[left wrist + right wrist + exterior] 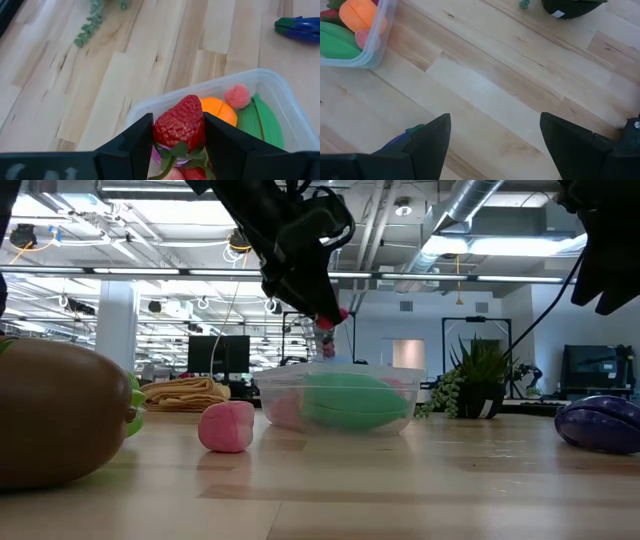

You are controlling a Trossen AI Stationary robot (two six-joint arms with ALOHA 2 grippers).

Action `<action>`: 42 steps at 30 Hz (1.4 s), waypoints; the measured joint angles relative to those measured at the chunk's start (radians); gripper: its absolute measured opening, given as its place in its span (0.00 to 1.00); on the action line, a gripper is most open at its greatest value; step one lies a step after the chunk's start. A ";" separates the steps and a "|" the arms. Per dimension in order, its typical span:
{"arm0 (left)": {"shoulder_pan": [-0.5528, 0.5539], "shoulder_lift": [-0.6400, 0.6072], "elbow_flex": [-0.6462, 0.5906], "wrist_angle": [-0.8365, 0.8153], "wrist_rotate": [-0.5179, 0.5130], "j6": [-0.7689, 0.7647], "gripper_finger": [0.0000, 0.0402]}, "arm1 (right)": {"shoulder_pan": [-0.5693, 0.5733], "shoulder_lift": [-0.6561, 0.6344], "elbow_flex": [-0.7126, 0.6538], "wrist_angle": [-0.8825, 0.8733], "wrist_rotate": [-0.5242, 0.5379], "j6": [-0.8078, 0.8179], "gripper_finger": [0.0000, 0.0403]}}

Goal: Pick and placing Produce into tupperware
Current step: Put the red strawberry into the transparent bin

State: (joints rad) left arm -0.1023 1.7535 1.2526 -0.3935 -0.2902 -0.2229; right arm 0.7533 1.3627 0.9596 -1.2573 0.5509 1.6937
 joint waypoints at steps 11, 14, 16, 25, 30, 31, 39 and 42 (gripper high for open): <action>0.007 0.000 -0.002 -0.053 0.067 0.024 0.38 | 0.001 0.000 0.000 0.017 0.000 0.000 0.81; 0.007 -0.002 -0.042 -0.038 0.090 0.021 0.38 | 0.001 0.000 0.000 0.021 0.000 0.000 0.81; 0.007 -0.002 -0.067 -0.039 0.106 0.001 0.38 | 0.001 0.000 0.000 0.022 0.000 0.000 0.81; 0.007 -0.001 -0.108 -0.002 0.128 -0.050 0.38 | -0.006 0.000 0.000 0.031 0.027 0.000 0.81; 0.007 -0.002 -0.108 -0.003 0.128 -0.051 0.38 | -0.017 0.000 0.000 0.033 0.027 -0.001 0.81; 0.007 -0.001 -0.108 -0.003 0.128 -0.051 0.38 | -0.016 0.000 0.000 0.035 0.027 -0.001 0.81; 0.008 -0.002 -0.108 -0.004 0.136 -0.049 0.45 | -0.016 0.000 0.000 0.039 0.027 -0.001 0.81; 0.008 -0.002 -0.108 -0.004 0.136 -0.049 0.48 | -0.016 0.000 0.000 0.040 0.027 -0.001 0.81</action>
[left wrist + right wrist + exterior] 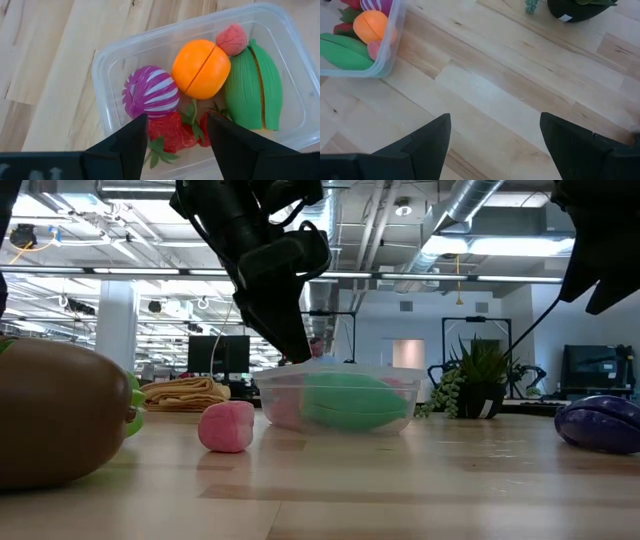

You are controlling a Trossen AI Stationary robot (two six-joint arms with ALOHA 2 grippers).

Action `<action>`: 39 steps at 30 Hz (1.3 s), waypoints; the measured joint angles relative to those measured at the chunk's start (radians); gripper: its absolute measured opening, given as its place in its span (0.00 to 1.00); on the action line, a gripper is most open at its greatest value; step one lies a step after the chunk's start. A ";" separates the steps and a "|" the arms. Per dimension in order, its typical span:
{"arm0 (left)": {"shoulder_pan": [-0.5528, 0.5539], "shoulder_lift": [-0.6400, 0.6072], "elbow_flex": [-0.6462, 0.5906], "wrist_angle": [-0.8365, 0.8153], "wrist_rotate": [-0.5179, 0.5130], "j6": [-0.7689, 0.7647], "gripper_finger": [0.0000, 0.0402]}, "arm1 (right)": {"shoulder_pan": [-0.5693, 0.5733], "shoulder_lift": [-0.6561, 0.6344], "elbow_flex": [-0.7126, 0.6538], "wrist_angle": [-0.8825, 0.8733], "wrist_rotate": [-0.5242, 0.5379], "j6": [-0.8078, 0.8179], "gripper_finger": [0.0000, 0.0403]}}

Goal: Pick and placing Produce into tupperware
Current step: Put the red strawberry into the transparent bin, then put the purple eggplant into the transparent bin

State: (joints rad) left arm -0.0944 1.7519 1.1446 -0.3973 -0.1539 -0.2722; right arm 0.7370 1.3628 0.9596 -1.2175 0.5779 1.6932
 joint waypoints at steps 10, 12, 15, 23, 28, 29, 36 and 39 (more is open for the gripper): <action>0.000 0.000 0.053 0.001 0.078 0.000 0.52 | 0.001 0.000 0.000 0.048 -0.007 0.000 0.81; -0.002 -0.001 0.074 -0.004 0.113 0.000 0.52 | 0.002 0.000 0.000 0.068 -0.029 0.007 0.81; -0.011 -0.030 0.083 -0.006 0.150 0.000 0.52 | 0.002 0.000 0.000 0.103 -0.081 0.040 0.81; -0.070 -0.174 0.077 -0.054 0.139 -0.001 0.52 | 0.002 0.000 0.000 0.221 -0.151 0.112 0.81; -0.157 -0.262 0.077 -0.124 0.041 0.006 0.52 | -0.004 0.000 0.000 0.265 -0.189 0.101 0.81; -0.178 -0.279 0.077 -0.152 0.008 0.008 0.52 | -0.007 0.000 0.000 0.273 -0.189 0.125 0.81; -0.346 -0.391 -0.004 -0.133 -0.214 -0.015 0.52 | -0.026 0.000 0.000 0.335 -0.189 0.192 0.81; -0.419 -0.461 -0.099 -0.074 -0.307 -0.050 0.52 | -0.034 0.000 0.000 0.361 -0.189 0.193 0.81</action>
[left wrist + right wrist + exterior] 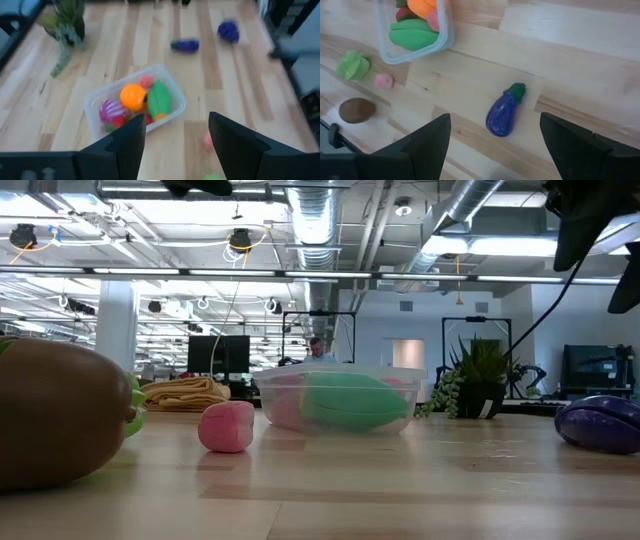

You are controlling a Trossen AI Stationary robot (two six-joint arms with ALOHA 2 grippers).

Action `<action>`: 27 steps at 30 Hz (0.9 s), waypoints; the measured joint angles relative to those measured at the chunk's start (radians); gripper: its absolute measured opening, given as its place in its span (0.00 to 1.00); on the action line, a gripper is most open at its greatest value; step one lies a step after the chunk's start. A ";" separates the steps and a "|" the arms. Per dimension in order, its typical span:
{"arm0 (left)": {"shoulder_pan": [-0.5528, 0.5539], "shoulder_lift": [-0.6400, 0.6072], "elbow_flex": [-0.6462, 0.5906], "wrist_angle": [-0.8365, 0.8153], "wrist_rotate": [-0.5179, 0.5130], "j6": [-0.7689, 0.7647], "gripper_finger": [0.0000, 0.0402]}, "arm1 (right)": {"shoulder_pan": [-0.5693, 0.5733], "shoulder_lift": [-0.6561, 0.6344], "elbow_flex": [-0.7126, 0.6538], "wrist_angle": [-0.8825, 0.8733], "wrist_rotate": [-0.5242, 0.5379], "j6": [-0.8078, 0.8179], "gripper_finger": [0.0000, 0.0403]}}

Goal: Pick and placing Produce into tupperware
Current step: Put the purple eggplant into the transparent bin

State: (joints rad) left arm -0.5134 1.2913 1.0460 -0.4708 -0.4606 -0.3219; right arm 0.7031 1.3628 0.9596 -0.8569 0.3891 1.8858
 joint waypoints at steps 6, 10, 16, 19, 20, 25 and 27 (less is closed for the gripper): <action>-0.127 -0.158 -0.209 0.156 -0.144 -0.118 0.52 | 0.000 0.000 0.000 0.044 0.000 0.001 0.81; -0.199 -0.254 -0.319 0.234 -0.219 -0.176 0.52 | -0.001 0.000 0.000 0.054 0.001 0.027 0.81; -0.289 -0.333 -0.405 0.280 -0.336 -0.253 0.52 | -0.015 0.074 0.000 0.095 -0.052 0.051 0.81; -0.317 -0.345 -0.421 0.282 -0.385 -0.265 0.52 | -0.032 0.149 0.000 0.155 -0.132 0.045 0.81; -0.324 -0.345 -0.424 0.293 -0.394 -0.267 0.52 | -0.034 0.170 0.000 0.172 -0.144 0.045 0.81; -0.335 -0.342 -0.428 0.288 -0.418 -0.277 0.52 | -0.045 0.239 0.000 0.228 -0.151 0.072 0.81; -0.335 -0.342 -0.428 0.288 -0.419 -0.278 0.52 | -0.051 0.260 0.001 0.241 -0.155 0.081 0.81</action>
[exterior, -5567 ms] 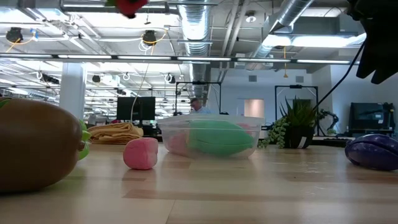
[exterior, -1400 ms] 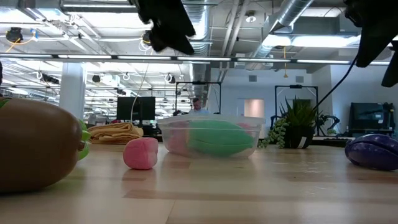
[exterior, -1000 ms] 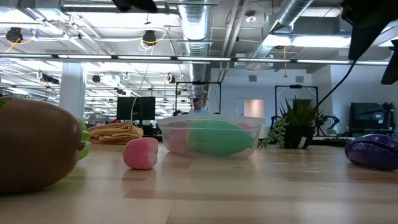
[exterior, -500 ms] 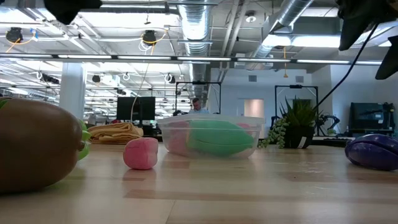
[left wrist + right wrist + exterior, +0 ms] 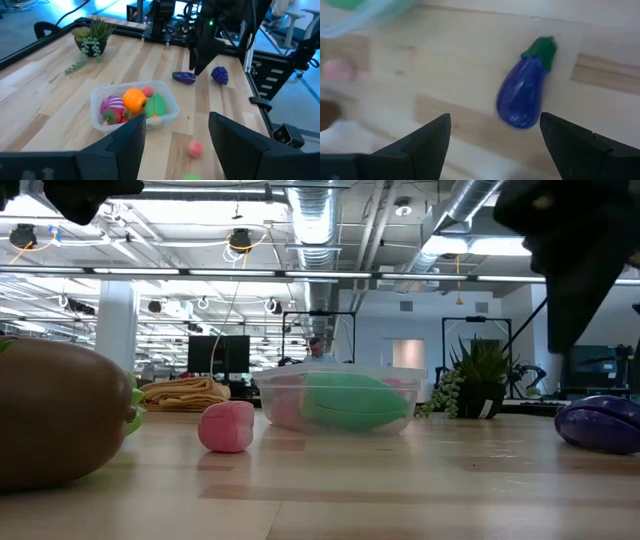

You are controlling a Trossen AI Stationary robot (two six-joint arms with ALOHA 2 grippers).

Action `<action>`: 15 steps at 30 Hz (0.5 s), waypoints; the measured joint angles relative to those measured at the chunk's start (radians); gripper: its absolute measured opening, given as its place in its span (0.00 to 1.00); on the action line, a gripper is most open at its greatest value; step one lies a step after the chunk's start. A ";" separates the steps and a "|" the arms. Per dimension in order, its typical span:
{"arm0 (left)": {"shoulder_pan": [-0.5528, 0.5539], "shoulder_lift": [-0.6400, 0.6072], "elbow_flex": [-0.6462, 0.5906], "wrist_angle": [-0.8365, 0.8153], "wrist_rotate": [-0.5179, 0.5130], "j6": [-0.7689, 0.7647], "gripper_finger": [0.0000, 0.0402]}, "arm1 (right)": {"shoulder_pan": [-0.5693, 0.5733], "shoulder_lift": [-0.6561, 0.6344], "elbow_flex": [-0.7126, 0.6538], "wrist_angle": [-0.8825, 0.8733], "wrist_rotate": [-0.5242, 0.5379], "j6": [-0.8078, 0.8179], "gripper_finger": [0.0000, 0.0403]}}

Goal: Pick and placing Produce into tupperware
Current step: Put the purple eggplant into the transparent bin

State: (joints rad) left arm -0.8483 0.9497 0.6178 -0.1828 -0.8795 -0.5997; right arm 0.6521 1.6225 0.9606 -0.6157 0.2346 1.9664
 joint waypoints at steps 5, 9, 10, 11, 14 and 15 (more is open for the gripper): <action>0.000 0.000 0.000 0.001 -0.013 -0.006 0.52 | -0.006 0.021 -0.001 -0.013 -0.006 0.000 0.81; 0.000 0.000 0.000 -0.004 -0.034 -0.018 0.52 | -0.018 0.021 0.000 -0.040 -0.005 -0.001 0.81; 0.000 0.000 0.000 -0.005 -0.035 -0.018 0.52 | -0.022 0.021 -0.001 -0.055 -0.005 -0.001 0.81; 0.000 0.000 0.000 -0.007 -0.035 -0.018 0.52 | -0.024 0.021 -0.001 -0.061 -0.005 -0.001 0.81; 0.000 0.000 0.000 -0.010 -0.037 -0.019 0.52 | -0.036 0.021 -0.001 -0.068 -0.003 -0.011 0.81; 0.000 0.000 0.000 -0.013 -0.038 -0.020 0.52 | -0.041 0.024 -0.001 -0.062 -0.004 -0.022 0.81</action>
State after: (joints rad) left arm -0.8486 0.9493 0.6182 -0.1961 -0.9178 -0.6193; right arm 0.6111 1.6469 0.9601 -0.6780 0.2301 1.9447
